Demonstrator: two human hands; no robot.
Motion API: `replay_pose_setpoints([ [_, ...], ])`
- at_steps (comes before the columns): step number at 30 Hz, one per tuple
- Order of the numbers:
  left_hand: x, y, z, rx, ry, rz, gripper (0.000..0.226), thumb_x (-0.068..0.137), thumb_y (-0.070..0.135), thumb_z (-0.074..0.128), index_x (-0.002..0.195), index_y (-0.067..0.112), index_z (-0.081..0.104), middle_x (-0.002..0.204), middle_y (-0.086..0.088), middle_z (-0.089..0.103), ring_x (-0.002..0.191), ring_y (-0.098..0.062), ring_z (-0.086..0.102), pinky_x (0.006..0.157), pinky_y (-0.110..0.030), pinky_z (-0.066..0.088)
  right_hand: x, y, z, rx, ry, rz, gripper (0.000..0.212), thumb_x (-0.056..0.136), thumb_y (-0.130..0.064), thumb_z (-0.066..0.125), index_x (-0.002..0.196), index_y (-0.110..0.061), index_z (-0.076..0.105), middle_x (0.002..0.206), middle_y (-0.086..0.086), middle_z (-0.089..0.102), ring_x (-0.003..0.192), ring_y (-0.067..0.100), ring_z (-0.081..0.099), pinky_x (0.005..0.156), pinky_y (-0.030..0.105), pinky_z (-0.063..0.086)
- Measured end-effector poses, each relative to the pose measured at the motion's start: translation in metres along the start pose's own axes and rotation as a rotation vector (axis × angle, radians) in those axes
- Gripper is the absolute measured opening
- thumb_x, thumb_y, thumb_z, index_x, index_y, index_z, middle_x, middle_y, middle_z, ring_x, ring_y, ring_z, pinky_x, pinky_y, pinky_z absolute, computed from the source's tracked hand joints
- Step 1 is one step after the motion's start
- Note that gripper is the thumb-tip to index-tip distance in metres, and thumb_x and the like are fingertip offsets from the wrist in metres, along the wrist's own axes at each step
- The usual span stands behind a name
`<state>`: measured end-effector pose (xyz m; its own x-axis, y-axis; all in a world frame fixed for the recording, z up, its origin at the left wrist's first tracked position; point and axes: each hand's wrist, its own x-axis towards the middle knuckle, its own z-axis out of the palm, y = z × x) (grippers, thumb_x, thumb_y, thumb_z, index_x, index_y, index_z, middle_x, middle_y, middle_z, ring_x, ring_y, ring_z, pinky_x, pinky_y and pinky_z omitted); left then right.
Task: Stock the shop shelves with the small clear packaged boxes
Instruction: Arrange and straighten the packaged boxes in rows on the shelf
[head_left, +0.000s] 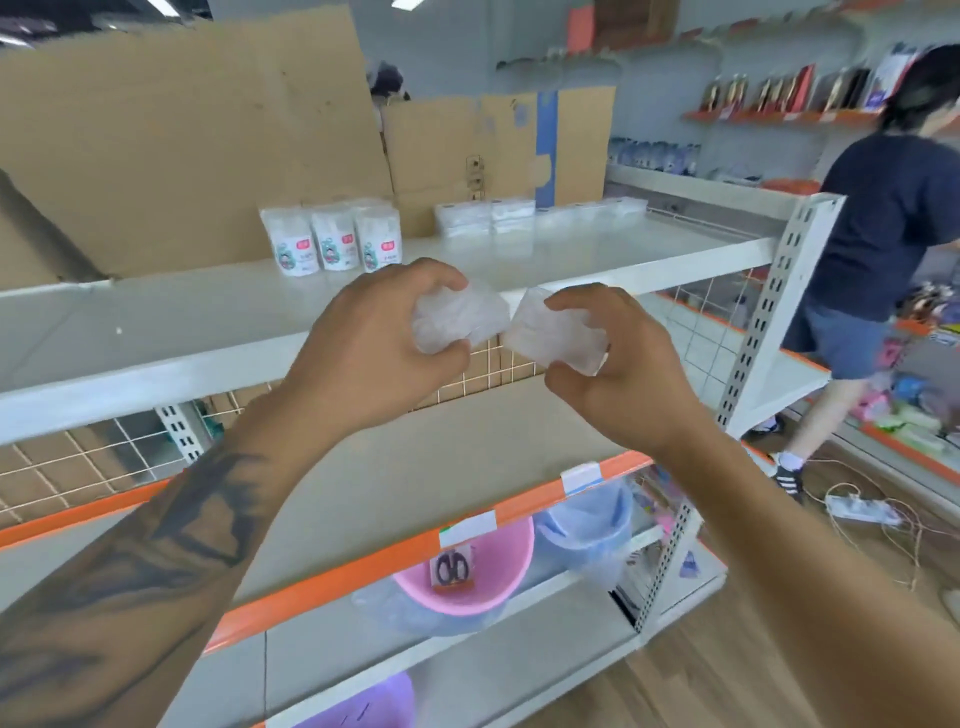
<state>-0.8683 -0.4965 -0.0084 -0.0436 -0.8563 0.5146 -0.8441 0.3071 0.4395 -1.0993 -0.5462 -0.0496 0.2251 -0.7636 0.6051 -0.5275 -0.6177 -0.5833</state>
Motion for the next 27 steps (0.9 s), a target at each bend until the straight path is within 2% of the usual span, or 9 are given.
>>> replay_pose_setpoints([
  [2,0.039,0.001,0.009,-0.01,0.021,-0.001,0.055,0.072,0.049,0.068,0.127,0.042,0.06,0.125,0.015,0.063,0.104,-0.014,0.057,0.096,-0.037,0.049,0.037,0.018,-0.008,0.008,-0.021,-0.002,0.052,0.071,-0.026,0.069,0.122,-0.031,0.061,0.124,-0.009,0.059,0.1,-0.002,0.053,0.077,0.002,0.036],
  [5,0.097,0.001,0.024,-0.048,0.05,-0.034,0.055,0.069,0.05,0.068,0.123,0.045,0.06,0.122,0.013,0.063,0.104,-0.016,0.059,0.095,-0.038,0.051,0.097,0.045,-0.018,-0.01,-0.064,0.0,0.051,0.077,-0.015,0.073,0.124,-0.031,0.06,0.125,-0.008,0.059,0.099,-0.004,0.051,0.076,-0.001,0.036],
  [10,0.176,-0.011,0.049,0.004,0.035,-0.05,0.053,0.079,0.035,0.079,0.129,0.038,0.06,0.124,0.006,0.063,0.106,-0.013,0.056,0.096,-0.031,0.046,0.184,0.09,-0.024,-0.056,-0.161,-0.037,0.052,0.079,-0.013,0.074,0.125,-0.031,0.058,0.128,-0.008,0.057,0.102,0.003,0.049,0.074,-0.004,0.031],
  [13,0.205,-0.016,0.062,0.023,0.027,-0.073,0.053,0.079,0.035,0.079,0.129,0.037,0.061,0.126,0.005,0.063,0.107,-0.011,0.054,0.097,-0.031,0.047,0.22,0.114,-0.021,-0.059,-0.207,-0.066,0.052,0.078,-0.014,0.075,0.123,-0.032,0.057,0.128,-0.008,0.058,0.104,0.002,0.05,0.075,-0.004,0.031],
  [16,0.227,-0.019,0.077,0.028,-0.014,-0.089,0.052,0.078,0.034,0.081,0.126,0.039,0.061,0.124,0.007,0.064,0.102,-0.011,0.056,0.09,-0.028,0.045,0.245,0.138,-0.02,-0.026,-0.211,-0.058,0.05,0.077,-0.013,0.076,0.116,-0.036,0.055,0.127,-0.007,0.059,0.109,0.003,0.05,0.078,0.0,0.032],
  [20,0.249,-0.021,0.094,0.053,-0.098,-0.158,0.057,0.077,0.033,0.083,0.128,0.043,0.058,0.121,0.01,0.06,0.102,-0.015,0.058,0.087,-0.03,0.049,0.275,0.165,-0.021,0.051,-0.216,-0.004,0.047,0.077,-0.01,0.074,0.114,-0.033,0.057,0.125,-0.007,0.06,0.113,0.005,0.053,0.077,0.01,0.038],
  [22,0.258,-0.019,0.103,0.076,-0.172,-0.179,0.058,0.078,0.032,0.083,0.127,0.045,0.056,0.123,0.012,0.06,0.102,-0.012,0.058,0.088,-0.032,0.051,0.294,0.174,-0.023,0.055,-0.228,-0.008,0.046,0.077,-0.009,0.074,0.115,-0.029,0.059,0.122,-0.007,0.059,0.107,0.008,0.055,0.073,0.014,0.041],
  [25,0.27,-0.014,0.113,0.067,-0.336,-0.23,0.054,0.079,0.032,0.084,0.122,0.045,0.055,0.121,0.016,0.06,0.103,-0.013,0.062,0.093,-0.038,0.054,0.323,0.186,-0.026,0.106,-0.3,0.026,0.044,0.077,-0.005,0.072,0.113,-0.025,0.056,0.117,-0.01,0.055,0.078,0.015,0.056,0.055,0.019,0.044],
  [27,0.276,-0.011,0.116,0.064,-0.43,-0.257,0.055,0.081,0.031,0.084,0.123,0.046,0.053,0.12,0.018,0.06,0.105,-0.013,0.063,0.096,-0.041,0.053,0.342,0.192,-0.025,0.12,-0.355,0.037,0.043,0.077,-0.003,0.071,0.11,-0.023,0.054,0.113,-0.01,0.054,0.078,0.017,0.055,0.057,0.026,0.045],
])
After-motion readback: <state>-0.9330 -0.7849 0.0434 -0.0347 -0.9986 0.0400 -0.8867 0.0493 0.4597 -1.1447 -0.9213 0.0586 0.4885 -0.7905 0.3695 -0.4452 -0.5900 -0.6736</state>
